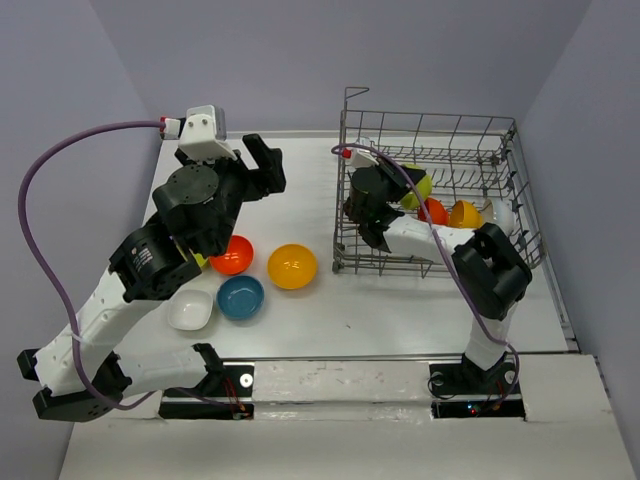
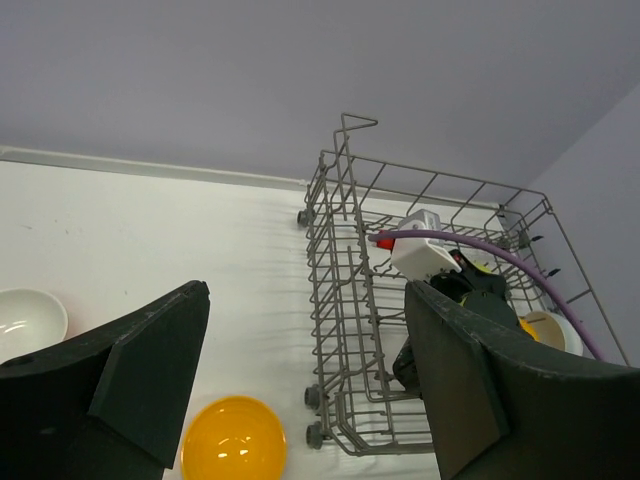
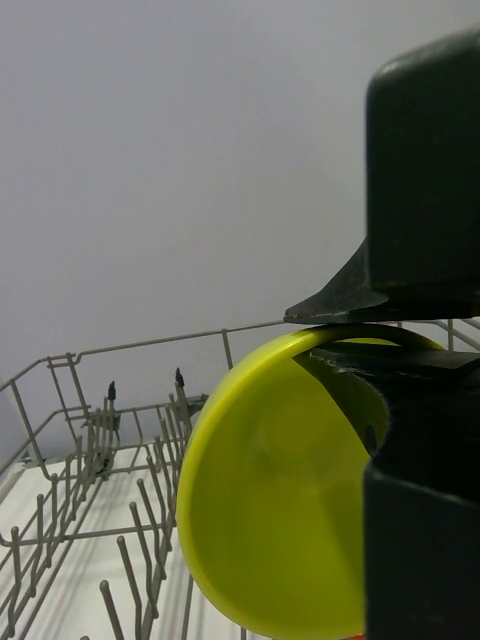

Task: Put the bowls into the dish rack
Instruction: Insert the bowl into the dish rack.

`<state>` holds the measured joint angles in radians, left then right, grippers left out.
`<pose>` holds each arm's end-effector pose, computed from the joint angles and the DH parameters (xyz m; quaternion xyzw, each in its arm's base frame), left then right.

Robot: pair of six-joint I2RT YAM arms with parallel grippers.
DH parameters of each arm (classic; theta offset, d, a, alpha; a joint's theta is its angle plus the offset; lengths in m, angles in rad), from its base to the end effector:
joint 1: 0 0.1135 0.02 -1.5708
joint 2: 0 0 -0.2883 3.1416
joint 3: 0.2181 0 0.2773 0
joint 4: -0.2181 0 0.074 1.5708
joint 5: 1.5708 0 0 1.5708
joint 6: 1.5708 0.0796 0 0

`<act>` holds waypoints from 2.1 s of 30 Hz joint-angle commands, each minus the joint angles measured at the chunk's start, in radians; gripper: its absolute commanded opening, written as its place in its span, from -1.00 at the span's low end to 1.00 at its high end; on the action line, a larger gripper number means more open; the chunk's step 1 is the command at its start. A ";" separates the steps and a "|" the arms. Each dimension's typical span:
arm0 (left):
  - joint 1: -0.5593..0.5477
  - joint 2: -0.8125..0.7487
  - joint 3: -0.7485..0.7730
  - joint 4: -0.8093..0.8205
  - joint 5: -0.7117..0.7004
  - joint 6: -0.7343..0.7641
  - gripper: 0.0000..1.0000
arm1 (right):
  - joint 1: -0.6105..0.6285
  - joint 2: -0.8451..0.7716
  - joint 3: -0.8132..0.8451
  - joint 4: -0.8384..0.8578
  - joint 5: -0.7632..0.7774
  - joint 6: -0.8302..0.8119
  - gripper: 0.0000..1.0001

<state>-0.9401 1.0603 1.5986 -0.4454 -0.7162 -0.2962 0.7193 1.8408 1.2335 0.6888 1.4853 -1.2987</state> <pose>0.1686 -0.1422 0.5678 -0.0462 0.6804 -0.2088 0.7010 0.3787 0.2263 0.2927 -0.1576 0.6868 -0.5939 0.3882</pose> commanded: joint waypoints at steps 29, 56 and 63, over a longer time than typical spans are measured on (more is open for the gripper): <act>0.058 0.024 -0.003 0.070 0.064 0.008 0.77 | 0.002 0.078 -0.034 0.353 0.296 -0.163 -0.98; 0.239 0.219 -0.095 0.135 0.340 -0.063 0.75 | 0.012 -0.167 -0.065 0.347 0.302 -0.159 -0.98; 0.297 0.354 -0.045 0.162 0.420 -0.067 0.73 | 0.042 -0.186 -0.092 0.380 0.303 -0.174 -0.98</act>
<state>-0.6582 1.3647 1.5112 -0.3420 -0.3626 -0.3519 0.7357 1.7119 1.1427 0.9775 1.5002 -1.4704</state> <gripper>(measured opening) 0.874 0.153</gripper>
